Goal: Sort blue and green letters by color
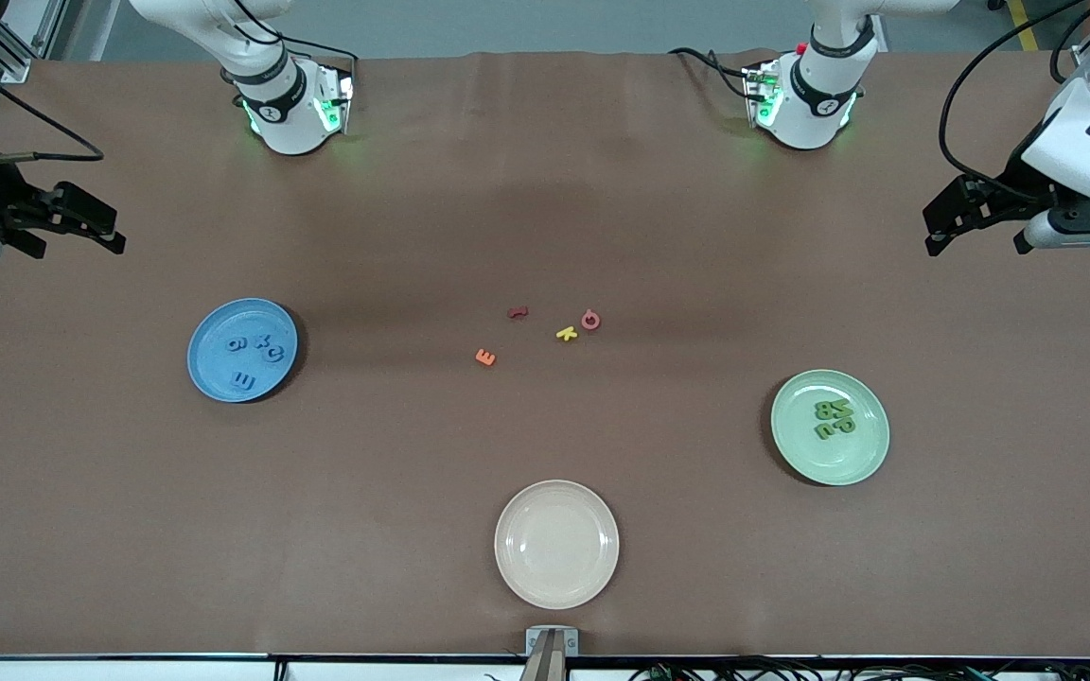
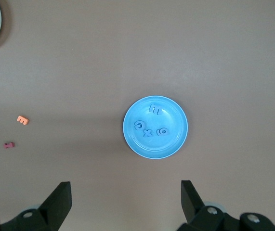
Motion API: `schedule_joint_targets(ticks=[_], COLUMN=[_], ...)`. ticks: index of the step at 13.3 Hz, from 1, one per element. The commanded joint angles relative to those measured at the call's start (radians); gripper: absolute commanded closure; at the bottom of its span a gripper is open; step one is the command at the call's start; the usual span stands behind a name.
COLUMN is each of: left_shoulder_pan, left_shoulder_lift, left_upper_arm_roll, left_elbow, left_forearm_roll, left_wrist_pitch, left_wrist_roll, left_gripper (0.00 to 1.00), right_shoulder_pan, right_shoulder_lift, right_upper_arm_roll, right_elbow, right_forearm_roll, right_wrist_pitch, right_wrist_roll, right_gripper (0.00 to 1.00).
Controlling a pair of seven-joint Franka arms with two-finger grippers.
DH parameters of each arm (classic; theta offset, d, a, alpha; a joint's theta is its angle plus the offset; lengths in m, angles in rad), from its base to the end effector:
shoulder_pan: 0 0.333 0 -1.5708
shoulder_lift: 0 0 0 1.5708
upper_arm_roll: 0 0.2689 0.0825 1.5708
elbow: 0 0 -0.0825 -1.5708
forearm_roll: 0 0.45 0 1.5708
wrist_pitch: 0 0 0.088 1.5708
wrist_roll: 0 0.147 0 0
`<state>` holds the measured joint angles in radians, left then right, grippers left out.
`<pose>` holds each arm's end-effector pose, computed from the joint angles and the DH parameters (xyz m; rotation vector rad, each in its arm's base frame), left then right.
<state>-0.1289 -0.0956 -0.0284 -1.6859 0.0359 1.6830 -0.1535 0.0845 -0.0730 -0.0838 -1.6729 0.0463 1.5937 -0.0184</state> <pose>0.6024 -0.0911 0.5441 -3.1141 0.0096 -0.1519 0.6020 0.0061 0.5291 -3.0890 -0.0280 0.0093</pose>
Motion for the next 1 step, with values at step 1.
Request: schedule_joint_targets(ticks=[1], left_shoulder_pan=[0.003], left_shoulder_lift=[0.008], left_upper_arm_roll=[0.001], left_elbow=[0.032], left_forearm_roll=[-0.005], left_wrist_pitch=[-0.045], left_wrist_roll=[0.022], left_gripper=[0.00], right_shoulder_pan=[-0.006], right_shoulder_lift=[-0.027], right_upper_arm_roll=[-0.005], right_elbow=[-0.024], right_forearm_roll=[-0.005], right_wrist_pitch=[0.009], right_wrist_roll=[0.006], right_gripper=[0.00])
